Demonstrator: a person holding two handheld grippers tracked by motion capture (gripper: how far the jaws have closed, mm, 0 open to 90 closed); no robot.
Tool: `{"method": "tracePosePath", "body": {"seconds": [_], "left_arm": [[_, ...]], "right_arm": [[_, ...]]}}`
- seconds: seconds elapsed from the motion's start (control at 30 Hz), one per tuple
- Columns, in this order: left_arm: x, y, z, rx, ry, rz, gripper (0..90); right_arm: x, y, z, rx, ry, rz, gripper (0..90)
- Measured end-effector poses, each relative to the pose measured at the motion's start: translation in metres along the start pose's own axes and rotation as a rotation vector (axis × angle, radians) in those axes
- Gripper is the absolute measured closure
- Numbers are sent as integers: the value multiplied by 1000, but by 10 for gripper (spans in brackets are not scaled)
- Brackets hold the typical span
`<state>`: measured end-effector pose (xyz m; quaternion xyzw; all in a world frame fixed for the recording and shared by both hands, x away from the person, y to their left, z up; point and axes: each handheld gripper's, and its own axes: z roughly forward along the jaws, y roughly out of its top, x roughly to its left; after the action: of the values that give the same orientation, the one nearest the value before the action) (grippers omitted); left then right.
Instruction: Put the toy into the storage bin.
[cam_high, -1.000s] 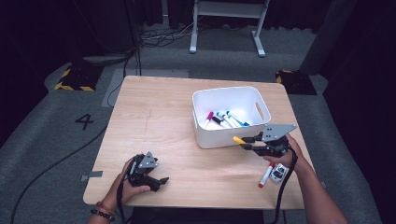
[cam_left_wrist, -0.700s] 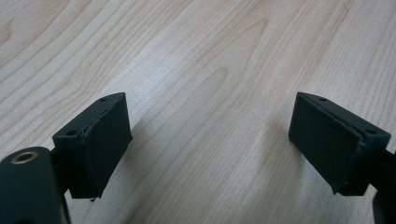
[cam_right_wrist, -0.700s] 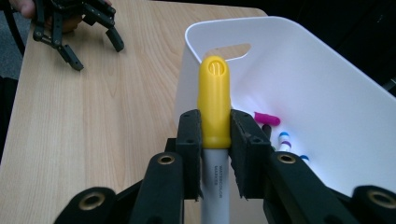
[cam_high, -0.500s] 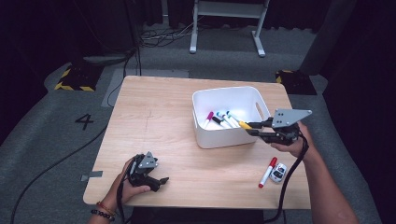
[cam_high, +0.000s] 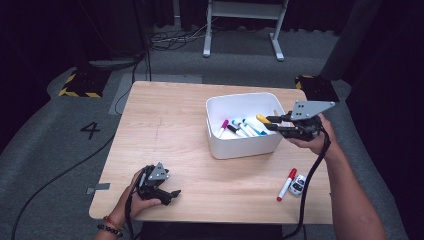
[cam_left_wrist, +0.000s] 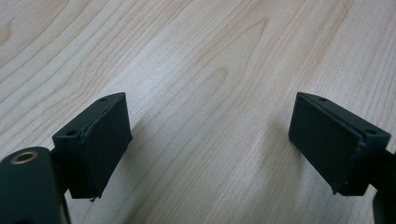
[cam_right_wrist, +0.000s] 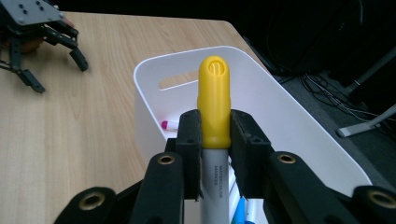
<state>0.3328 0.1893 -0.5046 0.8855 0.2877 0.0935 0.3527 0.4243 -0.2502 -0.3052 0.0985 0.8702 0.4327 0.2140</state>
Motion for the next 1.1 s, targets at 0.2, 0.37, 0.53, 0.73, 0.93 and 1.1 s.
{"method": "tracePosePath", "body": {"seconds": [0.2, 0.37, 0.53, 0.73, 0.93, 1.1], "left_arm": [[0, 0, 0, 0, 0, 0, 132], [0, 0, 0, 0, 0, -1, 132], [0, 0, 0, 0, 0, 0, 132], [0, 0, 0, -1, -2, 1, 132], [0, 0, 0, -2, -1, 1, 132], [0, 0, 0, -2, 4, 7, 132]], "right_arm": [[-12, 13, 14, 47, -24, -16, 746], [-21, 18, 29, 85, -38, -13, 746], [-29, 18, 47, 110, -15, 0, 746], [-35, 16, 72, 183, 11, 8, 746], [-32, 10, 94, 302, 44, -25, 746], [-28, 8, 107, 358, 91, -46, 746]]}}
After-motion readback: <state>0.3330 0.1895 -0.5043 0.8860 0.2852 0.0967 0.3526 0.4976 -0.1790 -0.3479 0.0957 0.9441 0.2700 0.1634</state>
